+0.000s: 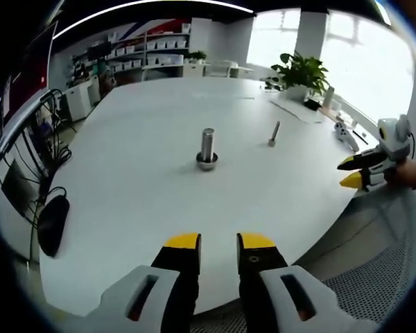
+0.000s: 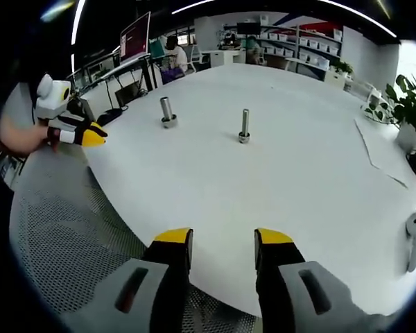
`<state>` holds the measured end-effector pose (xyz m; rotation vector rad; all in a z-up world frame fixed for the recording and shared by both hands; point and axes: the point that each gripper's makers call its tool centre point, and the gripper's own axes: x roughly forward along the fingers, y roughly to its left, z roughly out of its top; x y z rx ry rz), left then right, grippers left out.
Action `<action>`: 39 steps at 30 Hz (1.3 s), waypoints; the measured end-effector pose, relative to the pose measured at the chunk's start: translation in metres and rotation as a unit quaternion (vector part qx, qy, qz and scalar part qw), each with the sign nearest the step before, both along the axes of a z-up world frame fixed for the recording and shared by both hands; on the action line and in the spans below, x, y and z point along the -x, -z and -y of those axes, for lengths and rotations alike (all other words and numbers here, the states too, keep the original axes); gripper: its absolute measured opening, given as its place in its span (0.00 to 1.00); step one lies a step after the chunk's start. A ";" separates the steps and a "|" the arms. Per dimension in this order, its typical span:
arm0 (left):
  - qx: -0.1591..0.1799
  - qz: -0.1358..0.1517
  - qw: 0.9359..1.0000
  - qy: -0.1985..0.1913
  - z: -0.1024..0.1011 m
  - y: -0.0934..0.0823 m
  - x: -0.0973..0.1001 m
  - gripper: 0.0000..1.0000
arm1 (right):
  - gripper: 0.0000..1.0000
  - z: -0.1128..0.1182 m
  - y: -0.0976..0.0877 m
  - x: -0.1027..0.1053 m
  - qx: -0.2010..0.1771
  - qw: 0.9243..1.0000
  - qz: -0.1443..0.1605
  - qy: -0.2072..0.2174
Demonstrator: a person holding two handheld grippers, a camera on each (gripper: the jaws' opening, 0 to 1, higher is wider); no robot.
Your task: Place the washer onto the threaded stud by aligning its center hole with the stud, sliding it down to the base, and recovering from edge contact or off-axis alignment until the washer reaches the visible bottom stop.
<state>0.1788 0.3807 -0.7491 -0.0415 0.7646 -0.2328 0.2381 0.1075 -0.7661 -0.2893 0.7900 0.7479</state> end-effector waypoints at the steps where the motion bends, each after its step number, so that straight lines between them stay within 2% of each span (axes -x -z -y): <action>1: -0.001 -0.002 1.000 0.001 0.000 0.001 0.000 0.18 | 0.38 0.000 0.000 0.000 0.000 1.000 0.000 0.000; 39: -0.001 -0.005 1.000 0.002 0.000 0.002 0.001 0.17 | 0.37 0.000 0.001 0.001 0.003 1.000 0.000 -0.001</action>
